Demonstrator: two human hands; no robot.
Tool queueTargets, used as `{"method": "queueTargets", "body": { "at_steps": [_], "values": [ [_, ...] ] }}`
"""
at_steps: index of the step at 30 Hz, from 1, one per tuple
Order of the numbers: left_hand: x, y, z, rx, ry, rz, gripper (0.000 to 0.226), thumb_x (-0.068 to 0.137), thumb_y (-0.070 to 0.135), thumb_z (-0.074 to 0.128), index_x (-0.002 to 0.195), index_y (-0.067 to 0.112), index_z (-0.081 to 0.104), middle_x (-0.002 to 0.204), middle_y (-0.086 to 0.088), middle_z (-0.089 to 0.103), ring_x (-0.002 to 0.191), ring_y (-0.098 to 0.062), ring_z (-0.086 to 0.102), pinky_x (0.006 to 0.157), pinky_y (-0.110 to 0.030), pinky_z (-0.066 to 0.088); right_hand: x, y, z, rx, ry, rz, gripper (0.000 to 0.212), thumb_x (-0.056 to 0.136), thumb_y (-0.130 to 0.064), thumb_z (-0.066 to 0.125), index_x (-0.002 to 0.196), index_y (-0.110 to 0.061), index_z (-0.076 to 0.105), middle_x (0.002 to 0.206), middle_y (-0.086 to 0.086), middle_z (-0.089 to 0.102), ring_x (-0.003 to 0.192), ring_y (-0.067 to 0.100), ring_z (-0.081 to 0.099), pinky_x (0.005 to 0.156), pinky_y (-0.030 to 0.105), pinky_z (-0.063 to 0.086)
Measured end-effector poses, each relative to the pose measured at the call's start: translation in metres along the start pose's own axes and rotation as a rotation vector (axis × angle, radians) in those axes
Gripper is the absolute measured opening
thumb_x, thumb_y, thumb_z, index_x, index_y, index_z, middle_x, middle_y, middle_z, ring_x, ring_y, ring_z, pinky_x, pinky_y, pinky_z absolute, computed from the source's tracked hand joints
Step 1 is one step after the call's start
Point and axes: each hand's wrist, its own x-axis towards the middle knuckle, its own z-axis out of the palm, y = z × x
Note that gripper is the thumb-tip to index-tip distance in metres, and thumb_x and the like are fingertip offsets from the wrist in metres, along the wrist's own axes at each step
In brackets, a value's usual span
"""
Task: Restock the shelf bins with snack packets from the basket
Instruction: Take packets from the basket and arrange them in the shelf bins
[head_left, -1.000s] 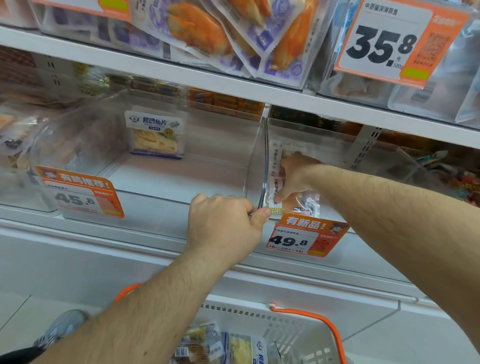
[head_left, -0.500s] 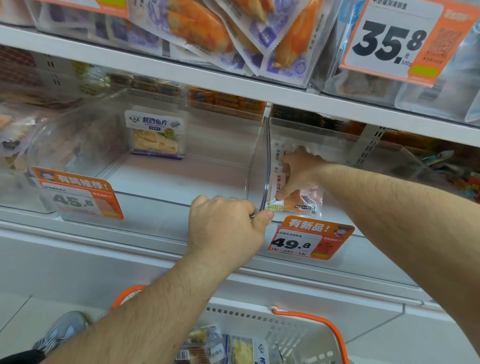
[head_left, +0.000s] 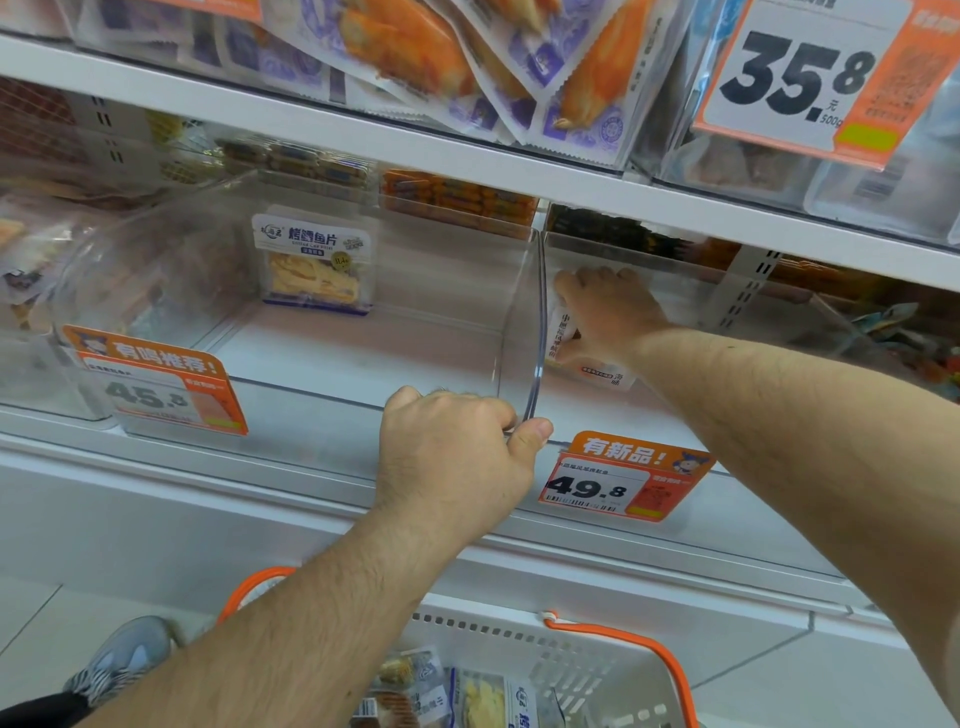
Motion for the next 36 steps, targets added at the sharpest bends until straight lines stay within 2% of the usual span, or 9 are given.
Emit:
{"method": "queueTargets", "body": {
  "at_steps": [3, 7, 11, 15, 19, 24, 28, 36],
  "values": [
    [0.000, 0.000, 0.000, 0.002, -0.003, 0.000, 0.052, 0.097, 0.062, 0.029, 0.091, 0.029, 0.069, 0.076, 0.011, 0.065, 0.076, -0.010, 0.048, 0.081, -0.033, 0.025, -0.003, 0.002, -0.001, -0.041, 0.009, 0.014, 0.104, 0.061, -0.065, 0.082, 0.140, -0.020, 0.031, 0.129, 0.011, 0.053, 0.119, 0.033, 0.052, 0.104, 0.046, 0.039],
    [0.000, 0.000, 0.000, -0.002, -0.003, 0.003, 0.052, 0.097, 0.062, 0.029, 0.093, 0.030, 0.070, 0.078, 0.011, 0.066, 0.078, -0.010, 0.051, 0.081, -0.034, 0.026, -0.007, 0.012, -0.003, -0.084, 0.014, 0.021, 0.117, 0.050, -0.071, 0.083, 0.142, -0.023, 0.030, 0.131, 0.011, 0.052, 0.122, 0.033, 0.050, 0.105, 0.048, 0.040],
    [0.000, 0.000, 0.000, -0.004, 0.004, 0.005, 0.052, 0.097, 0.062, 0.029, 0.092, 0.029, 0.069, 0.077, 0.011, 0.065, 0.077, -0.009, 0.048, 0.080, -0.033, 0.024, -0.014, 0.025, -0.006, -0.094, 0.037, 0.158, 0.113, 0.046, -0.076, 0.082, 0.135, -0.021, 0.038, 0.128, 0.010, 0.056, 0.117, 0.034, 0.054, 0.098, 0.048, 0.046],
    [0.000, 0.000, 0.001, -0.002, 0.012, 0.005, 0.052, 0.096, 0.062, 0.029, 0.092, 0.029, 0.070, 0.076, 0.011, 0.064, 0.076, -0.010, 0.048, 0.081, -0.033, 0.026, -0.020, 0.028, -0.005, 0.018, -0.032, 0.339, 0.105, 0.052, -0.072, 0.083, 0.129, -0.014, 0.044, 0.122, 0.014, 0.060, 0.108, 0.035, 0.060, 0.086, 0.045, 0.052],
    [0.000, 0.001, 0.001, 0.010, 0.011, -0.001, 0.053, 0.096, 0.063, 0.029, 0.095, 0.030, 0.070, 0.076, 0.011, 0.064, 0.076, -0.010, 0.047, 0.079, -0.033, 0.025, -0.020, 0.019, -0.005, 0.127, -0.080, 0.377, 0.092, 0.061, -0.065, 0.082, 0.126, -0.010, 0.046, 0.111, 0.012, 0.060, 0.096, 0.032, 0.062, 0.074, 0.037, 0.052],
    [0.000, 0.000, 0.001, 0.028, 0.000, -0.002, 0.053, 0.096, 0.063, 0.028, 0.094, 0.030, 0.069, 0.076, 0.011, 0.063, 0.076, -0.010, 0.047, 0.078, -0.033, 0.025, -0.016, 0.012, -0.003, 0.107, -0.072, 0.403, 0.098, 0.062, -0.068, 0.080, 0.132, -0.011, 0.042, 0.115, 0.012, 0.058, 0.095, 0.031, 0.062, 0.066, 0.034, 0.046],
    [0.000, 0.000, 0.001, 0.024, 0.003, 0.000, 0.052, 0.097, 0.063, 0.029, 0.093, 0.031, 0.069, 0.075, 0.011, 0.062, 0.076, -0.010, 0.047, 0.078, -0.033, 0.025, -0.017, 0.014, -0.003, 0.135, -0.089, 0.415, 0.103, 0.060, -0.068, 0.081, 0.136, -0.012, 0.039, 0.122, 0.013, 0.055, 0.099, 0.033, 0.062, 0.068, 0.036, 0.048],
    [0.001, 0.000, 0.000, 0.017, 0.001, 0.000, 0.052, 0.097, 0.062, 0.030, 0.085, 0.028, 0.067, 0.071, 0.010, 0.061, 0.075, -0.012, 0.050, 0.082, -0.034, 0.029, -0.026, 0.016, -0.013, 0.189, -0.083, 0.453, 0.113, 0.058, -0.068, 0.082, 0.144, -0.013, 0.033, 0.141, 0.016, 0.046, 0.116, 0.036, 0.057, 0.084, 0.039, 0.052]
  ]
}}
